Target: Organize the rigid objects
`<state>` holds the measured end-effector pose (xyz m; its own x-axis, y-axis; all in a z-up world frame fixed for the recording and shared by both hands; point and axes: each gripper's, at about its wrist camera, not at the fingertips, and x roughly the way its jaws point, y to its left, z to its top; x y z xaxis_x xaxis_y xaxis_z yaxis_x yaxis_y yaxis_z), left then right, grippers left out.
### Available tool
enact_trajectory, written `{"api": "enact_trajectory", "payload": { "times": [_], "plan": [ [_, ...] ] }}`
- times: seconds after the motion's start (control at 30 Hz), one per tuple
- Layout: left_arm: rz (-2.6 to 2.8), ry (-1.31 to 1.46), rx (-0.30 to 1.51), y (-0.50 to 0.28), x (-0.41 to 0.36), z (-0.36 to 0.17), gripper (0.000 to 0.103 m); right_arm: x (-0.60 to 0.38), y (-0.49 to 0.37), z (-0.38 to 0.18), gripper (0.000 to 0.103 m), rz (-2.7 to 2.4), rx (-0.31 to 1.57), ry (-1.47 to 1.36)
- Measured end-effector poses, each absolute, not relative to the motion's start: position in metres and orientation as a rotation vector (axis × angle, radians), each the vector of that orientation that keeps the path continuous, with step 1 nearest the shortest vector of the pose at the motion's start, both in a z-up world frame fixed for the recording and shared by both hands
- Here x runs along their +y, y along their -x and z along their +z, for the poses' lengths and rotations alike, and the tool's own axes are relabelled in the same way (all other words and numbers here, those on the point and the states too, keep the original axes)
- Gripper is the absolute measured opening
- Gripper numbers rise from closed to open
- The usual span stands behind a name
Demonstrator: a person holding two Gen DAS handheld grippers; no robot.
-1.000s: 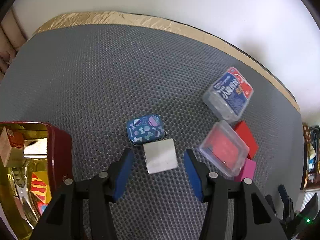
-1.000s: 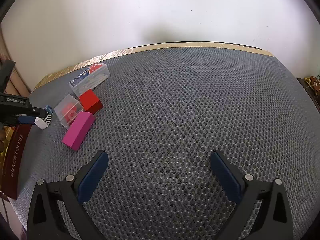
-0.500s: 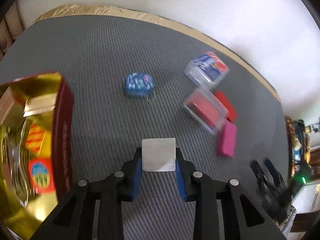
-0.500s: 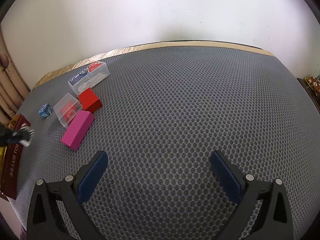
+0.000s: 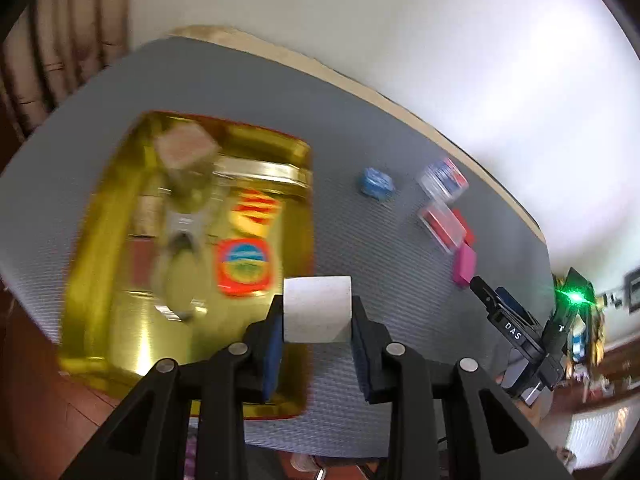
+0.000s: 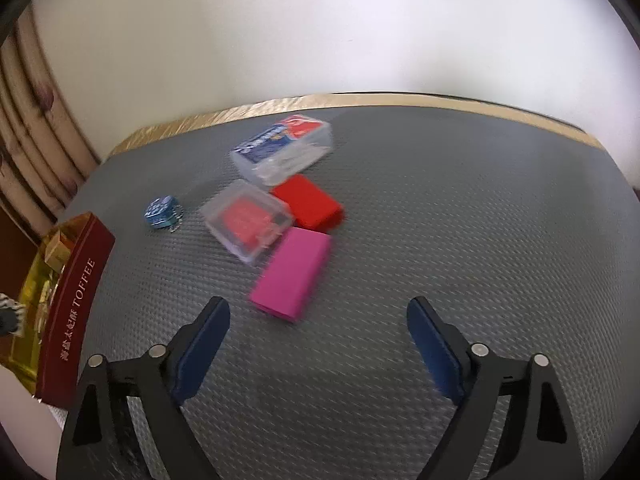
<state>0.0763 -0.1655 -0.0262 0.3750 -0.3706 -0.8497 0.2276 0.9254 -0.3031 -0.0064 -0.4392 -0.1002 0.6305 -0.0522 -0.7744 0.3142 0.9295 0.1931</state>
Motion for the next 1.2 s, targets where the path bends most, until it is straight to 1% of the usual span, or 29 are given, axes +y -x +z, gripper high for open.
{"api": "enact_trajectory", "payload": {
  "times": [0.13,0.17,0.2,0.3,0.37,0.43,0.5,0.9,1.2],
  "plan": [
    [-0.335,0.158,1.087,-0.076,-0.134,-0.019,0.030,-0.427,-0.017,-0.106,0.072,-0.243,0.915,-0.290],
    [-0.328,0.163,1.083,-0.077,-0.128,-0.019,0.030,-0.427,-0.019,-0.109,0.070,-0.250,0.927,-0.295],
    [-0.322,0.168,1.080,-0.076,-0.123,-0.019,0.030,-0.428,-0.019,-0.112,0.064,-0.257,0.936,-0.298],
    [-0.307,0.187,1.081,-0.079,-0.112,-0.023,0.030,-0.428,-0.023,-0.116,0.059,-0.275,0.946,-0.290],
    [-0.299,0.199,1.087,-0.079,-0.103,-0.025,0.030,-0.425,-0.027,-0.117,0.051,-0.272,0.961,-0.266],
    [-0.295,0.209,1.095,-0.080,-0.096,-0.028,0.030,-0.424,-0.029,-0.116,0.032,-0.273,0.973,-0.238],
    [-0.284,0.215,1.101,-0.079,-0.087,-0.029,0.030,-0.427,-0.027,-0.116,0.028,-0.261,0.981,-0.246],
    [-0.188,0.139,1.096,-0.085,-0.065,-0.045,0.030,-0.446,0.018,-0.112,0.028,-0.116,0.958,-0.528],
    [-0.158,0.061,1.124,-0.085,-0.071,-0.061,0.030,-0.443,0.042,-0.093,0.028,-0.068,0.937,-0.583]
  ]
}}
